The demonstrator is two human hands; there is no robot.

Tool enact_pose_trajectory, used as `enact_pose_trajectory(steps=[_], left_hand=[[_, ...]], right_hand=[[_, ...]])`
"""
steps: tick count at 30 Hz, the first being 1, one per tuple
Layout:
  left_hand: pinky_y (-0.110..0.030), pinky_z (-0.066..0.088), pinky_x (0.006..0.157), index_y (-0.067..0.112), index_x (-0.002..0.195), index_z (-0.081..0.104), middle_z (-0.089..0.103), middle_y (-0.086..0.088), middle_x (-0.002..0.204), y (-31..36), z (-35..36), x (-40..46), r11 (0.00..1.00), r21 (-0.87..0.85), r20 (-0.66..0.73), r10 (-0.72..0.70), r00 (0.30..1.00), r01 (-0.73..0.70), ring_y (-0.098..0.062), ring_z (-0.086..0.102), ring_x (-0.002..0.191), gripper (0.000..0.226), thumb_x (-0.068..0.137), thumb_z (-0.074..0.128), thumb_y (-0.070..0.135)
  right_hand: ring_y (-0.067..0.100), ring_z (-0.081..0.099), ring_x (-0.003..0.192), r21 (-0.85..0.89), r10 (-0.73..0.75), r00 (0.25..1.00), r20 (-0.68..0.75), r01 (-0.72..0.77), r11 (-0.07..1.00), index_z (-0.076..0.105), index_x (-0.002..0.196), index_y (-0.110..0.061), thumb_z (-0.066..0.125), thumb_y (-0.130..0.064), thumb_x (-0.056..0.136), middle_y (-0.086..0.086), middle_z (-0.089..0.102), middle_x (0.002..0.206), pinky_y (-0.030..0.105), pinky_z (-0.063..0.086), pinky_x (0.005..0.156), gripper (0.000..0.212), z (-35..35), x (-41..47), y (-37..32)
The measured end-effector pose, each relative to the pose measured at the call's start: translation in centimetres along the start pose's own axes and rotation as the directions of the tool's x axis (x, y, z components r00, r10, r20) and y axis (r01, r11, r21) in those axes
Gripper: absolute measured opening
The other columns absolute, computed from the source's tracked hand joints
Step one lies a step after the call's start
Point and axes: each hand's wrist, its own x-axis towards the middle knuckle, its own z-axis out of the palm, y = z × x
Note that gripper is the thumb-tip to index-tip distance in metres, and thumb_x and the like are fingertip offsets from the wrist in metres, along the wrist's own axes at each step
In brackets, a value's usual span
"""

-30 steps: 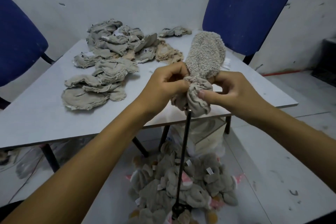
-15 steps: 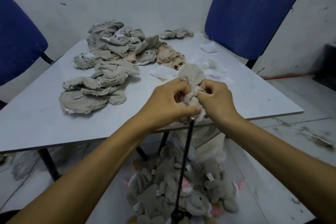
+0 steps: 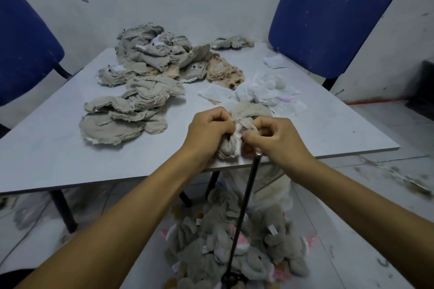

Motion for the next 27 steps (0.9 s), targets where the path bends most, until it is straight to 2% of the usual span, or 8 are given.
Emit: enact_pose_trajectory(steps=[4, 8, 12, 16, 19, 21, 24, 27], left_hand=[[-0.022, 0.039, 0.058, 0.013, 0.064, 0.055, 0.052, 0.005, 0.059, 0.3, -0.2, -0.6, 0.998, -0.06, 0.097, 0.031, 0.995, -0.026, -0.009, 0.047, 0.058, 0.008, 0.067, 0.062, 0.014], [-0.018, 0.037, 0.059, 0.01, 0.067, 0.059, 0.053, 0.005, 0.067, -0.5, 0.0, -1.8, 0.951, 0.216, 0.077, 0.209, 0.975, -0.221, -0.006, 0.046, 0.06, 0.018, 0.077, 0.074, 0.012], [-0.023, 0.04, 0.06, 0.01, 0.072, 0.062, 0.058, -0.002, 0.073, -0.4, 0.1, -2.1, 0.898, 0.315, 0.102, 0.29, 0.952, -0.307, -0.009, 0.049, 0.063, 0.018, 0.075, 0.076, 0.021], [-0.025, 0.041, 0.059, 0.013, 0.075, 0.059, 0.055, -0.001, 0.071, -0.1, -0.3, -1.8, 0.95, 0.238, 0.182, 0.161, 0.97, -0.203, -0.013, 0.048, 0.064, 0.023, 0.068, 0.077, 0.027], [-0.026, 0.042, 0.058, 0.013, 0.071, 0.058, 0.055, 0.0, 0.065, -0.1, -0.8, -1.2, 0.981, 0.153, 0.097, 0.103, 0.99, -0.117, -0.013, 0.05, 0.061, 0.018, 0.078, 0.075, 0.012], [-0.025, 0.044, 0.06, 0.015, 0.066, 0.058, 0.056, 0.004, 0.062, -0.1, -0.8, -0.7, 0.992, 0.099, 0.005, 0.076, 0.997, -0.077, -0.011, 0.052, 0.06, 0.023, 0.078, 0.074, 0.004], [-0.026, 0.045, 0.059, 0.02, 0.058, 0.059, 0.057, 0.008, 0.058, 0.0, 0.0, -0.4, 0.995, 0.093, -0.074, 0.034, 0.997, -0.027, -0.011, 0.053, 0.059, 0.018, 0.067, 0.071, 0.012], [-0.024, 0.042, 0.054, 0.018, 0.06, 0.058, 0.055, 0.005, 0.057, 0.1, 0.0, -0.4, 1.0, -0.012, -0.011, -0.014, 1.0, 0.014, -0.012, 0.051, 0.056, 0.017, 0.07, 0.067, 0.008]], right_hand=[[0.01, 0.045, 0.051, -0.161, -0.034, 0.985, -0.171, 0.006, 0.987, 0.05, 0.053, -0.017, 0.068, -0.023, 0.071, -0.006, 0.048, 0.049, 0.032, 0.038, 0.055, 0.027, 1.0, 0.3, -0.1], [0.008, 0.037, 0.052, -0.234, -0.006, 0.969, -0.246, -0.053, 0.971, 0.049, 0.055, -0.01, 0.069, -0.016, 0.072, -0.01, 0.04, 0.048, 0.028, 0.032, 0.052, 0.028, 1.3, 1.0, 0.0], [0.003, 0.036, 0.045, -0.249, 0.041, 0.966, -0.255, -0.107, 0.963, 0.052, 0.054, -0.013, 0.068, -0.014, 0.072, -0.012, 0.042, 0.043, 0.018, 0.03, 0.043, 0.024, 1.3, 1.6, 0.0], [0.003, 0.041, 0.047, -0.182, 0.104, 0.975, -0.199, -0.141, 0.973, 0.052, 0.058, -0.018, 0.066, -0.015, 0.079, -0.012, 0.045, 0.047, 0.022, 0.034, 0.045, 0.025, 0.9, 1.6, -0.3], [0.011, 0.057, 0.051, 0.109, 0.186, 0.976, 0.111, -0.198, 0.974, 0.055, 0.067, -0.015, 0.064, -0.013, 0.087, -0.003, 0.057, 0.056, 0.026, 0.047, 0.047, 0.022, -0.2, 1.0, -0.7], [0.016, 0.063, 0.062, 0.195, 0.145, 0.959, 0.243, -0.195, 0.961, 0.06, 0.077, -0.006, 0.066, -0.015, 0.087, 0.005, 0.063, 0.066, 0.026, 0.053, 0.056, 0.015, -0.6, 0.6, -0.8], [0.009, 0.061, 0.06, 0.041, 0.082, 0.979, 0.187, -0.091, 0.995, 0.06, 0.081, -0.004, 0.072, -0.016, 0.088, 0.007, 0.064, 0.07, 0.017, 0.048, 0.055, 0.019, -0.4, 0.3, -0.6], [0.008, 0.047, 0.051, -0.084, 0.052, 0.999, 0.012, -0.051, 0.995, 0.054, 0.066, -0.011, 0.072, -0.018, 0.085, -0.003, 0.05, 0.055, 0.025, 0.04, 0.055, 0.027, 0.1, 0.6, -0.3]])
